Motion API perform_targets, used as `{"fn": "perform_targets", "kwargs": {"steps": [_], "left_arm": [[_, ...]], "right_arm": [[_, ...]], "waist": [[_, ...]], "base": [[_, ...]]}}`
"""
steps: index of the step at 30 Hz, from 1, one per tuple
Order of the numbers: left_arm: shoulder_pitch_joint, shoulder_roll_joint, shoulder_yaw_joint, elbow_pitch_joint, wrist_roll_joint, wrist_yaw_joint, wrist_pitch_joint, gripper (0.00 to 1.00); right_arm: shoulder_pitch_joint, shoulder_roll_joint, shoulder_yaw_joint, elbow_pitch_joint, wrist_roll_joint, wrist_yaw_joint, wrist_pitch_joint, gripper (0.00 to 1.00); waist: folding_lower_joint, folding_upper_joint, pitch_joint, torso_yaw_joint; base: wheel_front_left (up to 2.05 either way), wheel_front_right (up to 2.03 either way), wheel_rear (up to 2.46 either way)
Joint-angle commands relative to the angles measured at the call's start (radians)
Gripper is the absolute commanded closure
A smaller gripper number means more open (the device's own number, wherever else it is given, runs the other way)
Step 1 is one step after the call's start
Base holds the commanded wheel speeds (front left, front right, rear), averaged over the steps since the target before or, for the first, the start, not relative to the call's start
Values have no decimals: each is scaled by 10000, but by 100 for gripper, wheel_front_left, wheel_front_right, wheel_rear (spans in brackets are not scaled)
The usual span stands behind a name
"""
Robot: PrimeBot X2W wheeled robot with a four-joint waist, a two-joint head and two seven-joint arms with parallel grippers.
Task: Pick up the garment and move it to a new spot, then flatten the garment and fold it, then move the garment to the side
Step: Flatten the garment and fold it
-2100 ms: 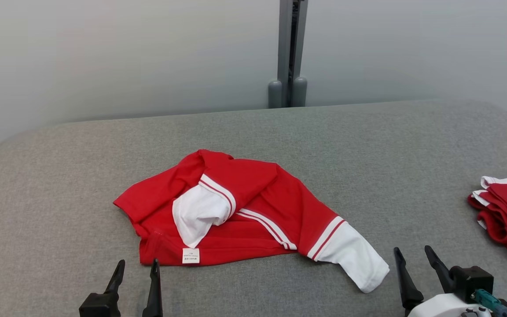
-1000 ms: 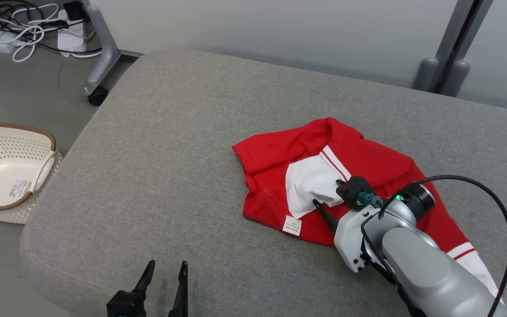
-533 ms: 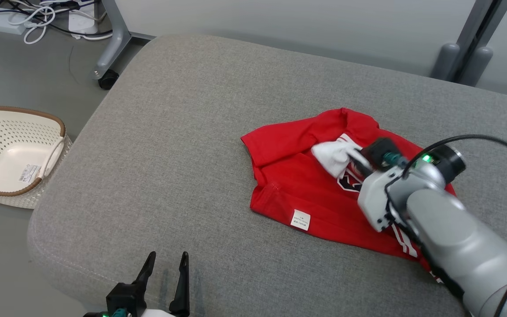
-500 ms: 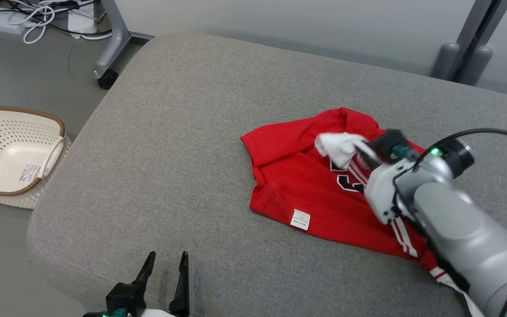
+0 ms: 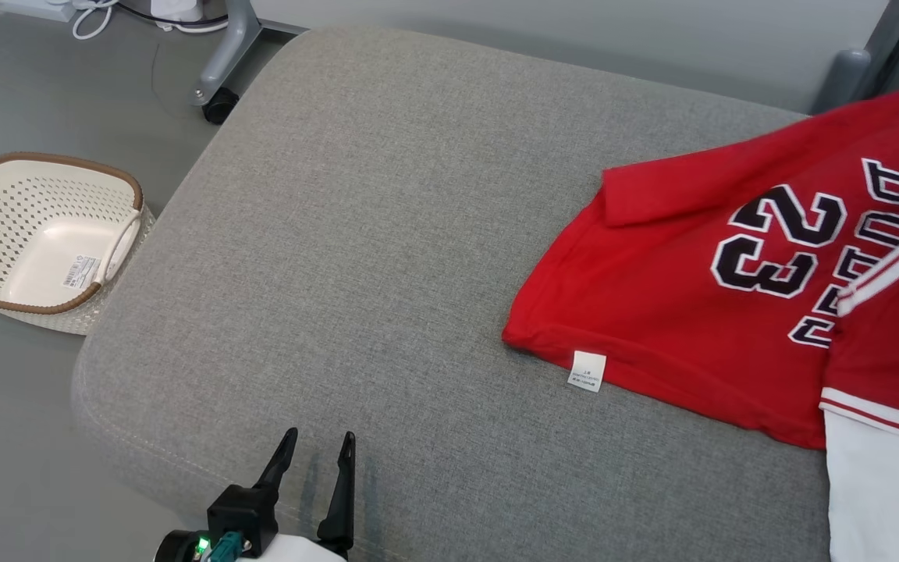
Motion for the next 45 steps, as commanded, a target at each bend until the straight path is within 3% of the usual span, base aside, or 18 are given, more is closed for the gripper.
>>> {"fn": "perform_targets", "kwargs": {"steps": [1,6,12,20,25,34,41,45], "left_arm": [[-115,30,19,27,91,-57,-15,0],[-96,27,69,28,169,-74,-17,0],[-301,34,72,-40,231,-142,-15,0],[-382,34,138,277,295,-229,-15,0],[-343,34,225,435,222,-231,-15,0],[37,35,316,635,97,-179,-15,0],[185,35,441,716,171,-231,-15,0],[172,34,409,744,186,-269,-15,0]], "right_arm": [[372,-7,-471,64,-177,-2,47,0],[1152,206,-1759,65,-665,-3,38,0],[2428,1512,-2965,-165,-1186,-3,-260,0],[5403,3366,-3979,-3502,-1333,-3,-256,0],[7320,4203,-4139,-5169,-1111,-3,-241,0],[9504,4787,-3250,-6530,-674,-3,-239,0],[10181,4914,-1530,-7274,-516,-3,-241,0],[10306,4915,-487,-7109,-645,-3,-240,0]], "waist": [[0,0,0,-11],[0,0,-105,-381],[0,0,-400,-1323],[0,0,-988,-2828],[0,0,-1279,-3560],[0,0,-1640,-4183],[0,0,-1744,-4272],[0,0,-1704,-4160]], "base": [[0,0,0],[0,0,0],[0,0,0],[0,0,0],[0,0,0],[0,0,0],[0,0,0],[0,0,0]]}}
